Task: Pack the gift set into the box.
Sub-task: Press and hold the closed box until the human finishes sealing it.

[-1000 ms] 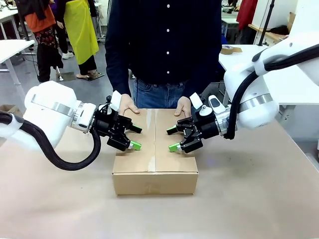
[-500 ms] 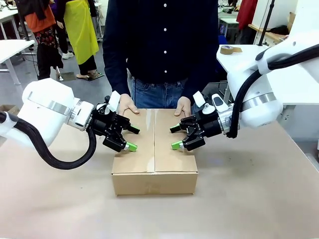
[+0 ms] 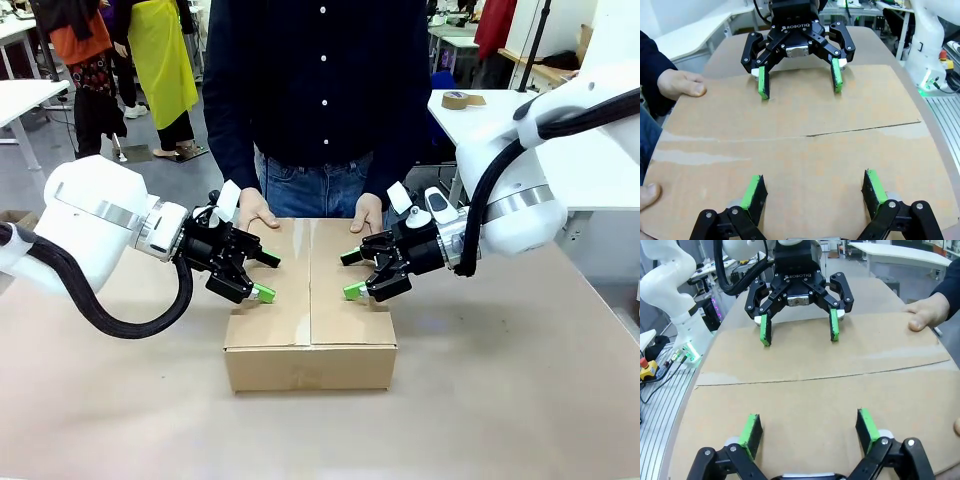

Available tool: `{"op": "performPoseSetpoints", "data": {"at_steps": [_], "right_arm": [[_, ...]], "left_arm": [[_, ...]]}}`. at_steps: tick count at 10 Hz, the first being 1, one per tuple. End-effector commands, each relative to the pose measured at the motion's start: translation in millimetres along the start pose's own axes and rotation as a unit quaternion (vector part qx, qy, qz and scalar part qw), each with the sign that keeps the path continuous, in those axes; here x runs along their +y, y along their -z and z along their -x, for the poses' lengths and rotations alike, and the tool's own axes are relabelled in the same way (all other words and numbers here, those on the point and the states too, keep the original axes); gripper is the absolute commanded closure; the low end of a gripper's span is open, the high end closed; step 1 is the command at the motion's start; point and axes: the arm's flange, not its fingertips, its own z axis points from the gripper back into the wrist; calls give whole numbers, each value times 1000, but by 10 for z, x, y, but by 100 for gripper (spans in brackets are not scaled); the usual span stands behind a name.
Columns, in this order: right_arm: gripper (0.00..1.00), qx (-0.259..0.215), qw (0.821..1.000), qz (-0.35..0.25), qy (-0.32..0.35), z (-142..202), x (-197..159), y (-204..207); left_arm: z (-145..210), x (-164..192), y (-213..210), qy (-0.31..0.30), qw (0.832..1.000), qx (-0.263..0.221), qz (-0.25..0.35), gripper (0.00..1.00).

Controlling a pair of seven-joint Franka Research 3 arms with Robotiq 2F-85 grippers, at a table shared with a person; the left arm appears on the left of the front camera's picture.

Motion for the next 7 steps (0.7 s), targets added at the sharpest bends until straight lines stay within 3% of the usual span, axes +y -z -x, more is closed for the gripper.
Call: {"op": "performPoseSetpoints", "data": {"at_steps": [1, 7], "right_arm": [[0, 2, 1000, -1, 2, 27, 3, 6], [0, 2, 1000, -1, 2, 27, 3, 6]], "left_arm": [[11, -15, 22, 4, 1000, 7, -1, 0], [11, -15, 22, 4, 1000, 7, -1, 0]]}}
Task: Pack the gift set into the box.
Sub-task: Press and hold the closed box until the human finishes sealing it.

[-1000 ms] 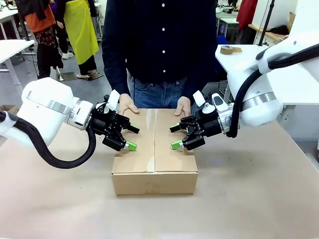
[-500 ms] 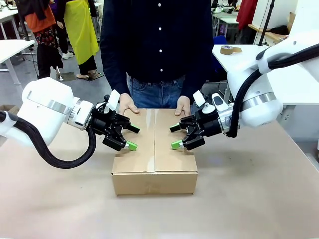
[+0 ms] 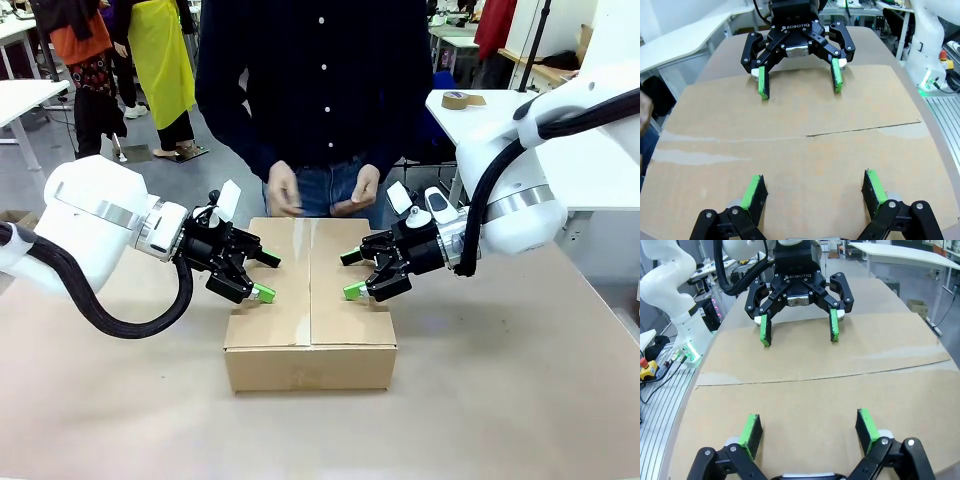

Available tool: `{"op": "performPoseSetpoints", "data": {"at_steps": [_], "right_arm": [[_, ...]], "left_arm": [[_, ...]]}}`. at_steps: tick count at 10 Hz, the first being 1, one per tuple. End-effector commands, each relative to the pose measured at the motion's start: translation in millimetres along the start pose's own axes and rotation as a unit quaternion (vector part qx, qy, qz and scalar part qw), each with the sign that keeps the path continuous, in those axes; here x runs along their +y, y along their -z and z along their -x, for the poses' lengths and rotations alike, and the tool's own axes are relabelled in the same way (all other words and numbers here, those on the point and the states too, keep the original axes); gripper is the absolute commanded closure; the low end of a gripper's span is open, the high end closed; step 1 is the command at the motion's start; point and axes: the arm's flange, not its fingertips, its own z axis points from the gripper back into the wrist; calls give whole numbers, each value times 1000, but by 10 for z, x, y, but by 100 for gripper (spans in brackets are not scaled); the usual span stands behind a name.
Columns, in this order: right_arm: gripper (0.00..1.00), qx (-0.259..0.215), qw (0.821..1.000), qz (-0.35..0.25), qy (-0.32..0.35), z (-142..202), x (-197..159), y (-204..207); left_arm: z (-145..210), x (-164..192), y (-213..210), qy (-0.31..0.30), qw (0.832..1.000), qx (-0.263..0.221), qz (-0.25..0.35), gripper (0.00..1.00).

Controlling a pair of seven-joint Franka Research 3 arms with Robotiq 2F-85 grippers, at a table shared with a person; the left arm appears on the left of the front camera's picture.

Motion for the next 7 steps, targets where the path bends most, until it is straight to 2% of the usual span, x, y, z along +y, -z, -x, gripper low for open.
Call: {"op": "performPoseSetpoints", "data": {"at_steps": [1, 7], "right_arm": [[0, 2, 1000, -1, 2, 29, 4, 7], [0, 2, 1000, -1, 2, 29, 4, 7]], "left_arm": [[13, -16, 21, 4, 1000, 7, -1, 0], [13, -16, 21, 4, 1000, 7, -1, 0]]}}
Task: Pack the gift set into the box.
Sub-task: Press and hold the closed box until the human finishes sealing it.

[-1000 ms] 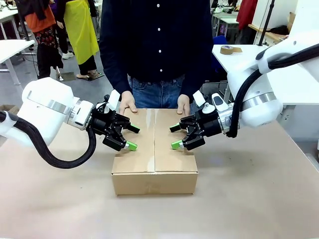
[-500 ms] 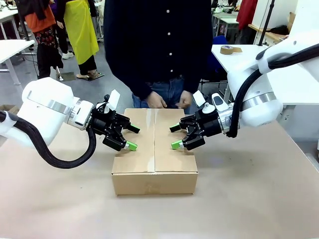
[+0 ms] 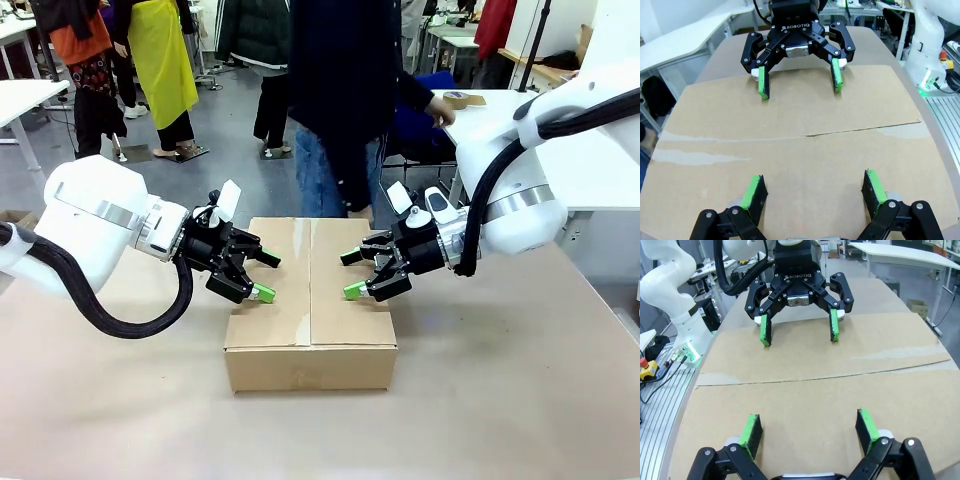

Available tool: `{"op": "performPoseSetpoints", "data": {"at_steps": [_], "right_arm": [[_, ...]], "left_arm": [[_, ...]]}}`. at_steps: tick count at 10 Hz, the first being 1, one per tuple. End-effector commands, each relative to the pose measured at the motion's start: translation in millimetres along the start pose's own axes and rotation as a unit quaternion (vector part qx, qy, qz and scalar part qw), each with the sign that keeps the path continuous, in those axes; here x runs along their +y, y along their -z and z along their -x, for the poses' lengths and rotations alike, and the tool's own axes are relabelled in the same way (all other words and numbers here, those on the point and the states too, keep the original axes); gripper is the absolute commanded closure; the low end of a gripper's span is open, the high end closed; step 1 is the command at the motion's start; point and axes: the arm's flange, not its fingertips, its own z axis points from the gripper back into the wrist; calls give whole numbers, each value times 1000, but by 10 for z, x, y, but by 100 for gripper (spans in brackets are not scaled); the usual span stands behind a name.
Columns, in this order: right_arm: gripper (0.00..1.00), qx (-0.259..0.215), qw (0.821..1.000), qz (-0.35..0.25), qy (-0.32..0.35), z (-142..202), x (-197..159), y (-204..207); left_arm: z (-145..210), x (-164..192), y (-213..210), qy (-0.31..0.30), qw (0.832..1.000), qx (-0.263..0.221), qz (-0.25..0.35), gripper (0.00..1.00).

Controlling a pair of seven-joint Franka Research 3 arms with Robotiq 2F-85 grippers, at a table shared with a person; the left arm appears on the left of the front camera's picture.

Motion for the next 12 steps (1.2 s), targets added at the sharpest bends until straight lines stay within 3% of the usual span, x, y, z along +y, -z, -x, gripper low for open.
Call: {"op": "performPoseSetpoints", "data": {"at_steps": [1, 12], "right_arm": [[0, 2, 1000, -1, 2, 29, 4, 7], [0, 2, 1000, -1, 2, 29, 4, 7]], "left_arm": [[13, -16, 21, 4, 1000, 7, -1, 0], [13, -16, 21, 4, 1000, 7, -1, 0]]}}
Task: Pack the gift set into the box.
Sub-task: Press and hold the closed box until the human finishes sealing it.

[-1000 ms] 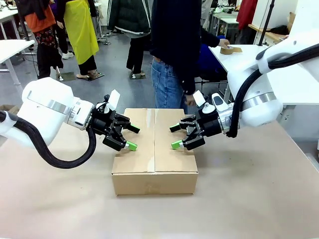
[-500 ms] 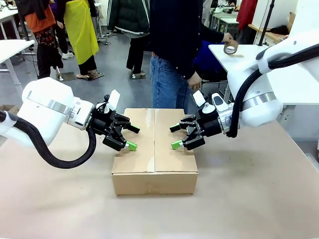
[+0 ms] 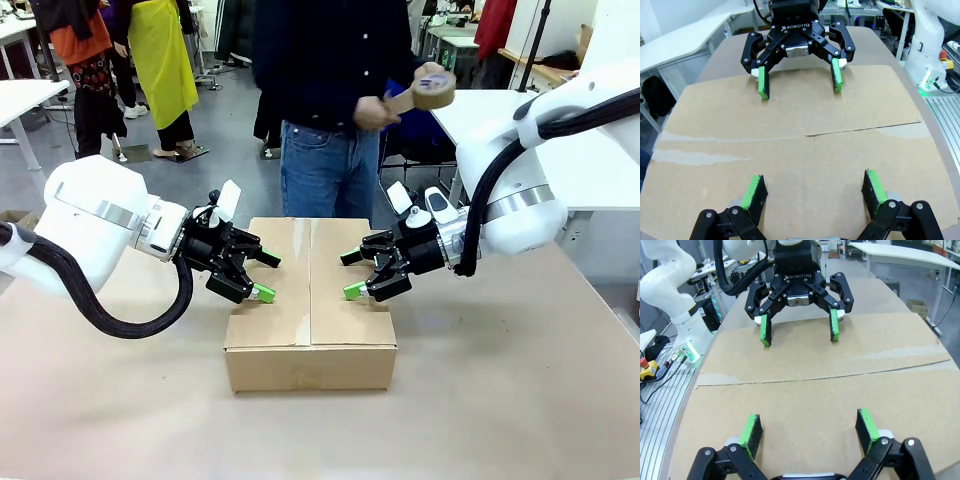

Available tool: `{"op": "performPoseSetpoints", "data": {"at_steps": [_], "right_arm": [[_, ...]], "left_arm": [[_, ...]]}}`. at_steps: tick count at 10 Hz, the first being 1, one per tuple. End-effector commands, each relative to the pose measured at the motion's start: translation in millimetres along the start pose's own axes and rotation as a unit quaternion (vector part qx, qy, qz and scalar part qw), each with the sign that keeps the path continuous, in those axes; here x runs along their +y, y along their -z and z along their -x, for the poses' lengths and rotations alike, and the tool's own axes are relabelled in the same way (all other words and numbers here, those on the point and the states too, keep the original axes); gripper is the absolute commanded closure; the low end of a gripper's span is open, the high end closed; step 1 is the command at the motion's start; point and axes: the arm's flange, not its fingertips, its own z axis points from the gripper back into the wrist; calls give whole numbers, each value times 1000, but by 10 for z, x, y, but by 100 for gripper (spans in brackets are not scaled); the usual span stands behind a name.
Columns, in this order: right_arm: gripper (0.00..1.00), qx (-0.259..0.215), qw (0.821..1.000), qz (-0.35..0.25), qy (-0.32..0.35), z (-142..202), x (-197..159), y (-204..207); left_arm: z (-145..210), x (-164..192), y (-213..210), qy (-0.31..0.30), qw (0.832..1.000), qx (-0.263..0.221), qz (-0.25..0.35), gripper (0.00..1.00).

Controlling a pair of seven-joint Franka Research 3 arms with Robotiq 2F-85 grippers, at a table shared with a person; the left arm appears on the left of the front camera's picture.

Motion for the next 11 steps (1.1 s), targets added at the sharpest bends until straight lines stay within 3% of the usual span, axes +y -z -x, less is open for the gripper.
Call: {"op": "performPoseSetpoints", "data": {"at_steps": [1, 11], "right_arm": [[0, 2, 1000, -1, 2, 30, 4, 7], [0, 2, 1000, -1, 2, 30, 4, 7]], "left_arm": [[13, -16, 21, 4, 1000, 7, -1, 0], [13, -16, 21, 4, 1000, 7, -1, 0]]}}
